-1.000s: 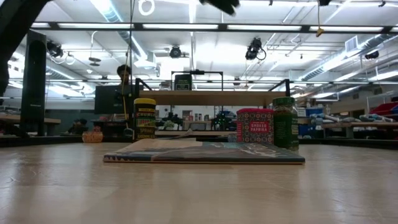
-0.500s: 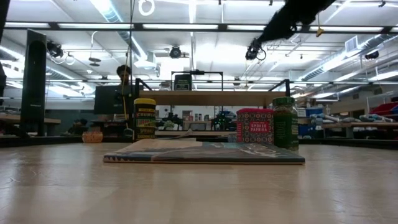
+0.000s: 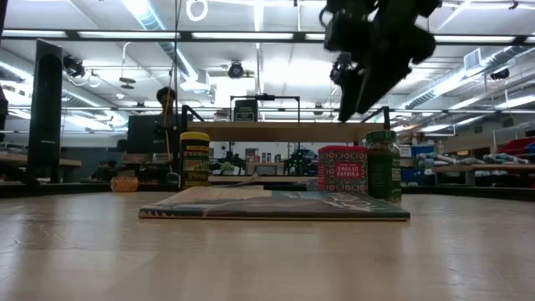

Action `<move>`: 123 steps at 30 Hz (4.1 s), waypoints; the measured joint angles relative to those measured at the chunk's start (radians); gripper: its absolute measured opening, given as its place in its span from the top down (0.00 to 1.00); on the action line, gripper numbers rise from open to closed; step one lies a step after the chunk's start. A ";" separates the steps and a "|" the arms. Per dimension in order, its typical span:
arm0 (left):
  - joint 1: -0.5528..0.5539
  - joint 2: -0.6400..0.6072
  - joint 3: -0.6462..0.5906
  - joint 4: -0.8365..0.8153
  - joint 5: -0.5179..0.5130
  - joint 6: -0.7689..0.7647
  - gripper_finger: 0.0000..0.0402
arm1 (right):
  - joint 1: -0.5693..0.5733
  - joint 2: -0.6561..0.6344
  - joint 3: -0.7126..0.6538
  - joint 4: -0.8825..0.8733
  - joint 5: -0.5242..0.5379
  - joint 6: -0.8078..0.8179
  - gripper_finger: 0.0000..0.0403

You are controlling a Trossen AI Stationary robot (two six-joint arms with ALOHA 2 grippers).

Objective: Shelf spices
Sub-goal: Put the red seasoning can on the shelf

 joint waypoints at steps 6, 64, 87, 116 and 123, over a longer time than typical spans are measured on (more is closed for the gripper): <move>0.000 -0.039 0.000 -0.018 -0.026 -0.021 0.41 | -0.013 0.082 0.000 0.008 0.060 -0.046 0.29; -0.102 -0.437 -2.177 2.437 0.087 -0.389 0.41 | -0.080 0.275 0.258 -0.134 0.019 -0.160 0.46; -0.243 -0.322 -2.176 2.528 -0.047 -0.234 0.41 | -0.319 0.275 0.818 -0.249 0.119 -0.264 0.46; -0.243 -0.323 -2.177 2.501 -0.069 -0.239 0.41 | -0.513 0.604 1.192 -0.495 0.073 -0.352 0.45; -0.243 -0.323 -2.177 2.473 -0.066 -0.260 0.41 | -0.519 0.610 1.192 -0.513 0.061 -0.340 0.45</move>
